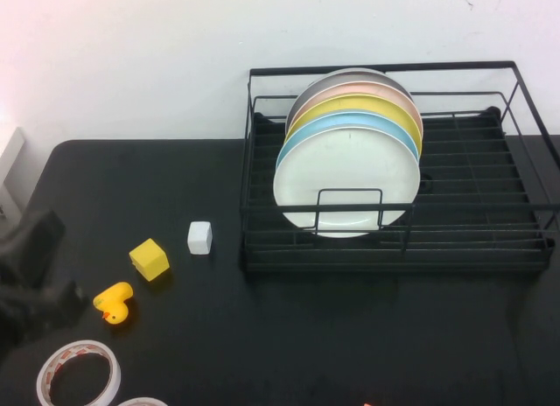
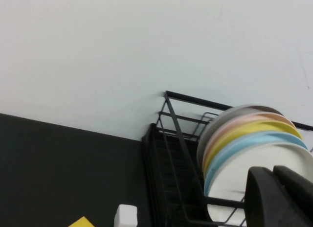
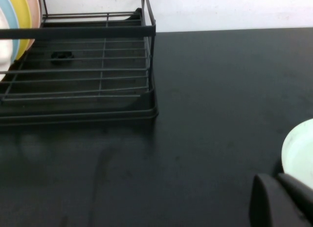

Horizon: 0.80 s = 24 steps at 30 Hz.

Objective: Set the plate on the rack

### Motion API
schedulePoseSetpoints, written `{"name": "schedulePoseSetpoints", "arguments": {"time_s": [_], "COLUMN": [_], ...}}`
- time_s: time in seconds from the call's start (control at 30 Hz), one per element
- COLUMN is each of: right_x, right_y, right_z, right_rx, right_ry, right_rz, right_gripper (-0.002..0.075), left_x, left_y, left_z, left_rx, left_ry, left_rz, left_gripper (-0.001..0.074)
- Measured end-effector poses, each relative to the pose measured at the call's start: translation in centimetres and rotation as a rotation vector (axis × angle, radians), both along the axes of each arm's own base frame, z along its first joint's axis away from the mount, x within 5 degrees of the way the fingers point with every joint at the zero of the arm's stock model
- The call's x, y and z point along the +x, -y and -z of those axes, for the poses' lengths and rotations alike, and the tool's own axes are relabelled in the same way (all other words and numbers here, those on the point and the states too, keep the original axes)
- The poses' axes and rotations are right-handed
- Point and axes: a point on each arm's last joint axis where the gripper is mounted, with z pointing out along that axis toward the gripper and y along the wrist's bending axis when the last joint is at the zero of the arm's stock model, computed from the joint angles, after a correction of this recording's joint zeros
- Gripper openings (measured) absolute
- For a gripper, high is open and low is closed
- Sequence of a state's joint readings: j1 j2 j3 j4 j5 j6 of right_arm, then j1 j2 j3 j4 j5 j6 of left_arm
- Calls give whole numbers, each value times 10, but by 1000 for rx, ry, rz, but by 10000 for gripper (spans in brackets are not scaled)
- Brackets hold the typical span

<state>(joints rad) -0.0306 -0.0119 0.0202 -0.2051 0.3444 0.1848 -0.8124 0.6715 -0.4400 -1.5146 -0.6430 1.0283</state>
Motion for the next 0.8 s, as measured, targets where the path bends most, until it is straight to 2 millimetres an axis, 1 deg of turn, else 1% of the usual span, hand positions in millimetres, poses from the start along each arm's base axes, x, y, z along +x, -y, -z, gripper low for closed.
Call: {"name": "schedulePoseSetpoints", "arguments": {"time_s": [0.1,0.2,0.37,0.47,0.67,0.8], "right_x": [0,0,0,0,0,0], "right_y": [0,0,0,0,0,0], "right_z": [0,0,0,0,0,0], "right_rx": [0,2,2,2,2,2], "right_ry": [0,0,0,0,0,0], "right_rz": [0,1,1,1,1,1], "right_gripper": [-1,-1,-1,-1,-1,-1], "left_x": [-5,-12,-23,-28,-41,-49], "left_y": [-1,-4,-19,-28,-36,-42], "left_z": [19,32,52,60,70,84], "left_rx": [-18,-28,-70,-67,65,49], "left_ry": [33,73,89,99,119,75], "left_rz": [36,79,68,46,51,5], "left_gripper": [-1,-1,-1,-1,-1,-1]}}
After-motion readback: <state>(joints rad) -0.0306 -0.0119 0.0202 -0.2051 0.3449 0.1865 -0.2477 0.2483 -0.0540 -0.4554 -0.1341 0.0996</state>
